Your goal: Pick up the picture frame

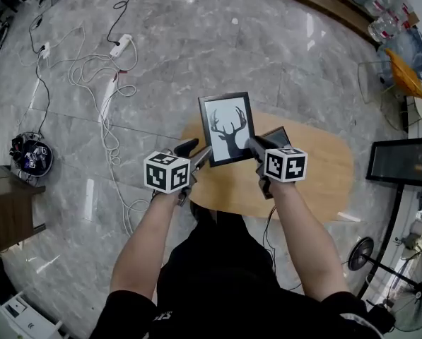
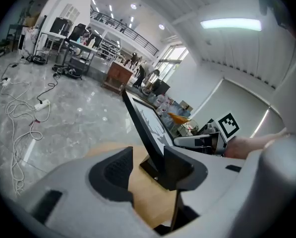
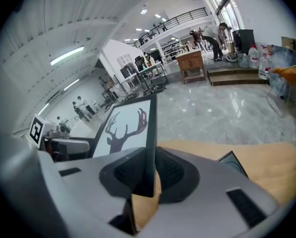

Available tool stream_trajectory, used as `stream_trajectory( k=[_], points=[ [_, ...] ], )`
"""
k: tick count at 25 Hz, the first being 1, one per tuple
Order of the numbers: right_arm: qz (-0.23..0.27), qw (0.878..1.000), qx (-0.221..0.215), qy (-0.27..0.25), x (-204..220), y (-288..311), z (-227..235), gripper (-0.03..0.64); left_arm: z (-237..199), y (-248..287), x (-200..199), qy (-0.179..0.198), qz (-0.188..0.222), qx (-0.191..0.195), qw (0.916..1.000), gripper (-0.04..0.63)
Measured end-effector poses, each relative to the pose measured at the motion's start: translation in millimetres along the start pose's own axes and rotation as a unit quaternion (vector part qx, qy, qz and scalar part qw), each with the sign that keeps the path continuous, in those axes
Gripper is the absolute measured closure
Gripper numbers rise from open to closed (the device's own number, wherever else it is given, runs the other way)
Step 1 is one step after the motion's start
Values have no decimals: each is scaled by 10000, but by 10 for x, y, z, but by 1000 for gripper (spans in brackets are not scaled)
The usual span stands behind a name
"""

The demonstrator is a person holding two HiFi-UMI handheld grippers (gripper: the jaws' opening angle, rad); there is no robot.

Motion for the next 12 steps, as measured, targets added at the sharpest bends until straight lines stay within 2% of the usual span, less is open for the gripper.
stream_trajectory(
  k=[6, 12],
  points=[
    [623, 9980, -33, -50, -391, -648, -375, 546, 651, -469, -274, 331, 317, 508, 9977, 391],
    [1312, 9912, -123, -153, -726, -1213, -769, 546, 1203, -919, -494, 724, 619, 1028, 9901, 391]
  ],
)
Point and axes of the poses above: the fingertips, and each gripper's own axes: y forward along the fingers, z to its right, x out of its underside, the point moved 3 cm from there along -y, backward along the fingers, and after that the axes turned 9 degrees about -y, right-handed, at the moved point
